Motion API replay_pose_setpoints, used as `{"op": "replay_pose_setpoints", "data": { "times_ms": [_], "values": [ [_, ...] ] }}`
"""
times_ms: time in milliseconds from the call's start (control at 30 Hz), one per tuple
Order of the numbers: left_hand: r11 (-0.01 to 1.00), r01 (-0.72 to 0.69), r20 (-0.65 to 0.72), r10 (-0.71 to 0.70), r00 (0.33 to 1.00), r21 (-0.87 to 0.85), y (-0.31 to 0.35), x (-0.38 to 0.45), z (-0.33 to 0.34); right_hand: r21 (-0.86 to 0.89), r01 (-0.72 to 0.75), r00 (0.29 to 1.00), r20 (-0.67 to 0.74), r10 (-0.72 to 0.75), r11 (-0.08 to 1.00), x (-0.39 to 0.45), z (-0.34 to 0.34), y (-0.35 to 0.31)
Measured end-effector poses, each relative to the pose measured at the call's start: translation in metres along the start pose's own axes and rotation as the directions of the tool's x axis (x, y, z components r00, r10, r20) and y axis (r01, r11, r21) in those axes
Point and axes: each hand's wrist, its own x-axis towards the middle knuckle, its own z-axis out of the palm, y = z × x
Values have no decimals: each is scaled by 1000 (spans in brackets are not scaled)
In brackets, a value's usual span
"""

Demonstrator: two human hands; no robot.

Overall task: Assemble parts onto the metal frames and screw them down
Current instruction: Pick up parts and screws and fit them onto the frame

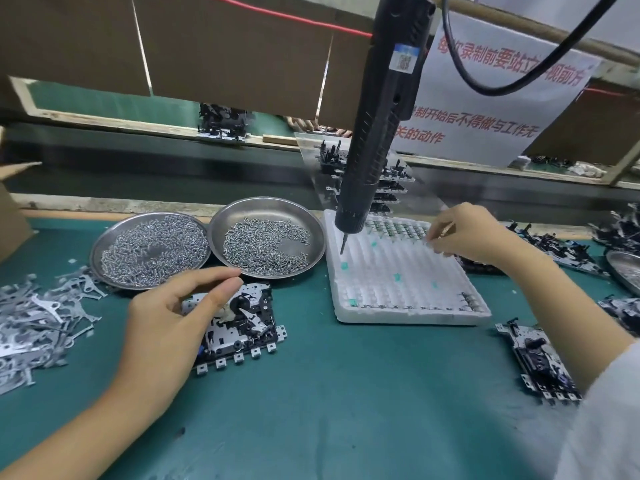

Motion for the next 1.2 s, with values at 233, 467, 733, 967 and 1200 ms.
{"op": "replay_pose_setpoints", "data": {
  "times_ms": [233,467,733,967,1200],
  "values": [
    [999,-37,60,35,998,29,3,-4,3,775,46,917,218,-335,630,-75,42,-102],
    [991,-116,135,106,985,69,-1,-2,0,965,-1,963,71,-260,262,-77,92,-149],
    [992,-108,167,96,981,68,-6,-1,-1,970,13,964,53,-262,244,-80,106,-150],
    [990,-121,198,103,975,78,-4,-1,-1,980,-11,960,66,-272,198,-82,109,-151],
    [961,-204,195,167,966,189,-1,3,-5,932,163,939,-45,-342,325,-85,108,-152]
  ]
}}
